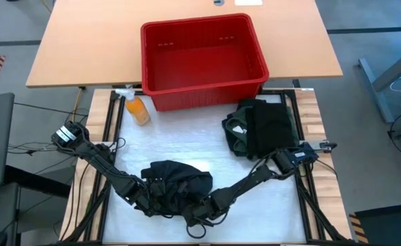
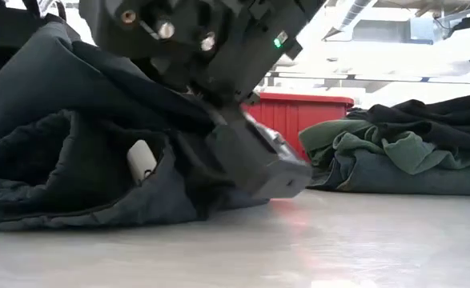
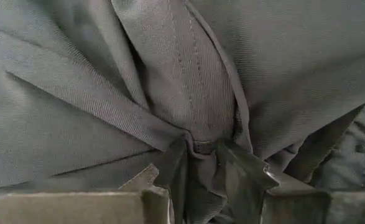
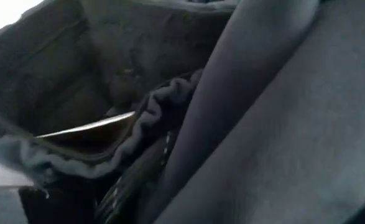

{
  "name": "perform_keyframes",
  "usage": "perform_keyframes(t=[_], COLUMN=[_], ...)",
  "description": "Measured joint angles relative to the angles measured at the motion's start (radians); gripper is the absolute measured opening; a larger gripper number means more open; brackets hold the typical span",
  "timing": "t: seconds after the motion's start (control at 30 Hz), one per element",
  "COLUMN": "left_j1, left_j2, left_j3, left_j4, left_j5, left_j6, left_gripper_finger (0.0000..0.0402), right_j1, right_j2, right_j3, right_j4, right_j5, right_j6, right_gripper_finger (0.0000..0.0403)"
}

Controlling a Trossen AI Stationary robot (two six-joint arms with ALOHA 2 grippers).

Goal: Fold laundry
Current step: Stack the black shorts on top of the black shirt

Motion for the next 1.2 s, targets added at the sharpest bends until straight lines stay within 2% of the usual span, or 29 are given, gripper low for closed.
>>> perform_keyframes(t=[0.1, 0.23, 0.33, 0.43, 0.6, 0.73, 0.87, 1.0, 1.1, 1.2], left_j1=[-0.004, -0.006, -0.006, -0.006, -0.023, -0.033, -0.033, -0.033, -0.026, -0.010], left_j2=[0.000, 0.000, 0.000, 0.000, 0.000, 0.001, 0.002, -0.001, -0.024, -0.066], left_j3=[0.000, 0.000, 0.000, 0.000, 0.000, 0.000, 0.000, 0.000, 0.000, -0.001], left_j4=[0.000, 0.002, 0.004, 0.004, 0.024, 0.078, 0.145, 0.217, 0.238, 0.232], left_j5=[0.000, 0.000, 0.000, 0.005, 0.012, 0.016, 0.022, 0.037, 0.038, 0.020], left_j6=[0.001, 0.022, 0.040, 0.051, 0.063, 0.064, 0.070, 0.134, 0.176, 0.203], left_gripper_finger=[0.0086, 0.0086, 0.0086, 0.0086, 0.0086, 0.0086, 0.0086, 0.0086, 0.0086, 0.0086], right_j1=[-0.006, -0.032, -0.057, -0.078, -0.088, -0.072, -0.046, -0.036, -0.058, -0.103], right_j2=[0.013, 0.013, 0.011, 0.009, 0.009, -0.007, -0.043, -0.102, -0.148, -0.182], right_j3=[0.000, 0.000, 0.000, 0.001, 0.002, 0.000, -0.005, -0.006, -0.006, -0.006], right_j4=[0.049, 0.100, 0.092, 0.058, -0.004, -0.003, -0.030, -0.085, -0.148, -0.169], right_j5=[-0.012, -0.116, -0.192, -0.323, -0.493, -0.532, -0.519, -0.553, -0.665, -0.864], right_j6=[0.000, 0.032, 0.141, 0.294, 0.509, 0.584, 0.612, 0.613, 0.646, 0.719], right_gripper_finger=[0.0346, 0.0342, 0.0312, 0.0241, 0.0055, 0.0052, 0.0074, 0.0059, 0.0059, 0.0059])
